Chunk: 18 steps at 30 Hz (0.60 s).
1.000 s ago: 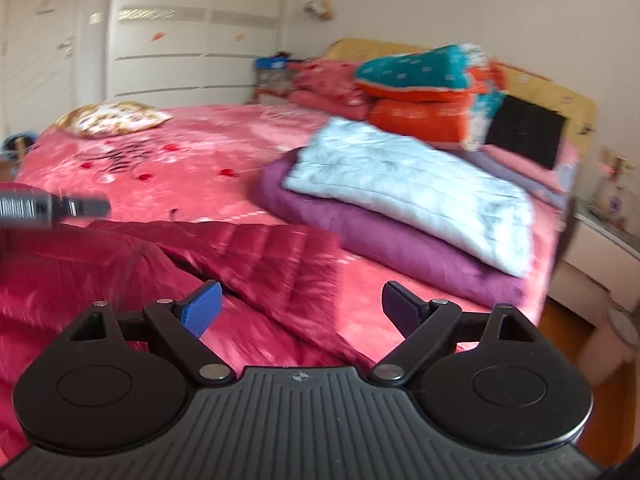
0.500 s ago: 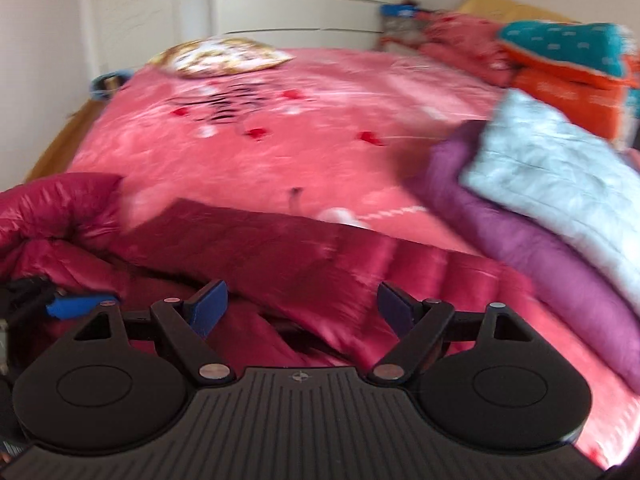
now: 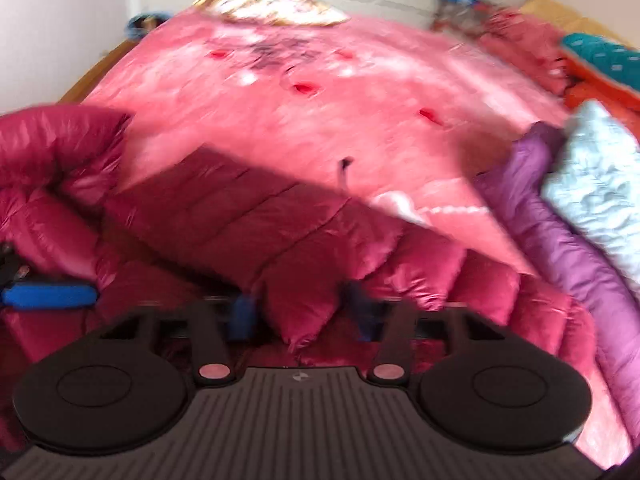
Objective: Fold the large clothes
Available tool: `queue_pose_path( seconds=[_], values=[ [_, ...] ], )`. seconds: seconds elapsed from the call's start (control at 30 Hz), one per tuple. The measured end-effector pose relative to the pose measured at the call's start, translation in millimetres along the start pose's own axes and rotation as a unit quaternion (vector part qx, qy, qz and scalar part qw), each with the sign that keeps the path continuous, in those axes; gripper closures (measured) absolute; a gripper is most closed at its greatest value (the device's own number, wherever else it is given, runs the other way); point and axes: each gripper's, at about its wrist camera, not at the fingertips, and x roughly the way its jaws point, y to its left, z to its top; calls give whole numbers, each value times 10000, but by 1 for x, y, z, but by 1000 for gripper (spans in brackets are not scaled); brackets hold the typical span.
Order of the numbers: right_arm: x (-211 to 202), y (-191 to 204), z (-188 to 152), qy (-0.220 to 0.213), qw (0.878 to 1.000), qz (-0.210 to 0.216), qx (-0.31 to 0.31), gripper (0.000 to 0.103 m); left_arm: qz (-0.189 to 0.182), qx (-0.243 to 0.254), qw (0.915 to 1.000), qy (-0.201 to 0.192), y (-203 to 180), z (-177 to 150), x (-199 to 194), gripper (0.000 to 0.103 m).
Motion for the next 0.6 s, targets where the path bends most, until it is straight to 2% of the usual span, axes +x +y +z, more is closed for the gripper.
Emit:
queue_pose_path(
  seconds=[0.13, 0.23, 0.33, 0.47, 0.6],
  values=[
    [-13, -24, -1, -397, 9954, -272, 823, 88, -32, -78, 10000, -49, 1, 2, -2, 13],
    [-38, -39, -4, -701, 9886, -738, 1108, 90, -94, -182, 9997, -100, 0, 5, -3, 13],
    [-70, -62, -10, -1015, 9748, -1320, 1481, 90, -122, -225, 9996, -124, -3, 8, -2, 13],
    [-117, -107, -34, -1330, 9419, -2241, 2118, 90, -167, -190, 9995, -192, -11, 11, -1, 13],
    [-154, -154, -76, -1344, 8974, -3177, 2750, 90, -221, -200, 9992, -263, -15, 13, 0, 13]
  ],
)
